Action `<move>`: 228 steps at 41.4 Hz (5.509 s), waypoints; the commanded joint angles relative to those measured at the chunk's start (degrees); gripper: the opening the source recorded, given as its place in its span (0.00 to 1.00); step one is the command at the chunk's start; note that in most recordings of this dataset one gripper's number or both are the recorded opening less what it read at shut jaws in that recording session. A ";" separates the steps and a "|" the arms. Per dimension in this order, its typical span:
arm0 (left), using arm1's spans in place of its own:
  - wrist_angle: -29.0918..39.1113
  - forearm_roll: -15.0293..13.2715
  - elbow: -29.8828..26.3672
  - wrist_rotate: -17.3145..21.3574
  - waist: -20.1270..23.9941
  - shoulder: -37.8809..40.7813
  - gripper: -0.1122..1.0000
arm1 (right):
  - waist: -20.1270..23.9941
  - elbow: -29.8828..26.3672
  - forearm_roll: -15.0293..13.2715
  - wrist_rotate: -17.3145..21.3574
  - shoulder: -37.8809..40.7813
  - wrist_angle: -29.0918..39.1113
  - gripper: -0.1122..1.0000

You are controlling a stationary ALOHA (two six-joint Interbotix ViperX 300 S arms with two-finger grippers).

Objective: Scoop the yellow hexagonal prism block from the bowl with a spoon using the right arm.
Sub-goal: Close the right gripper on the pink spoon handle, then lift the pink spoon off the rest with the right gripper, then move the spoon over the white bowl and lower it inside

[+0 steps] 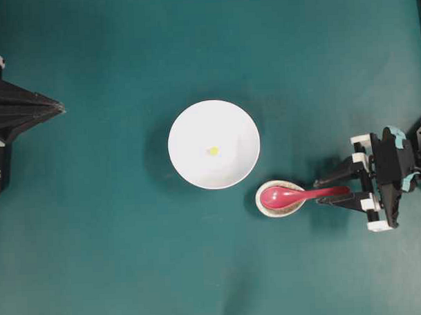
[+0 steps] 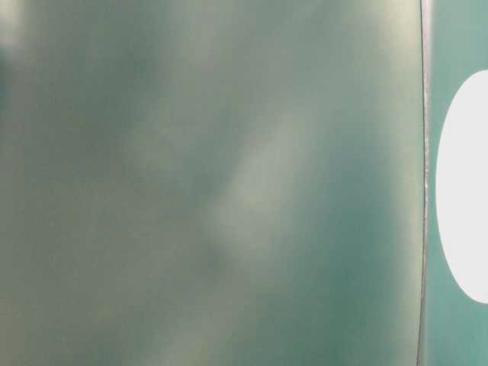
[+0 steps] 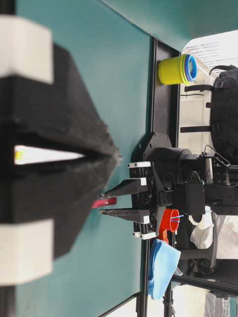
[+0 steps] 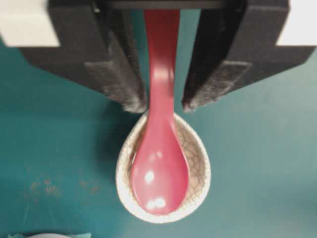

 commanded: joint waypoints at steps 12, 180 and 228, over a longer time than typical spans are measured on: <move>-0.26 0.09 -1.49 0.00 0.09 0.35 0.13 | 0.26 -0.18 0.09 -0.09 -0.97 1.05 0.53; -0.70 0.09 -1.49 -0.18 0.09 0.62 0.13 | -34.28 -51.24 -5.89 -15.21 -11.16 100.99 0.32; -3.08 0.09 -1.23 -0.18 -1.05 2.64 0.13 | -34.28 -59.24 -5.89 -7.38 1.58 109.07 0.32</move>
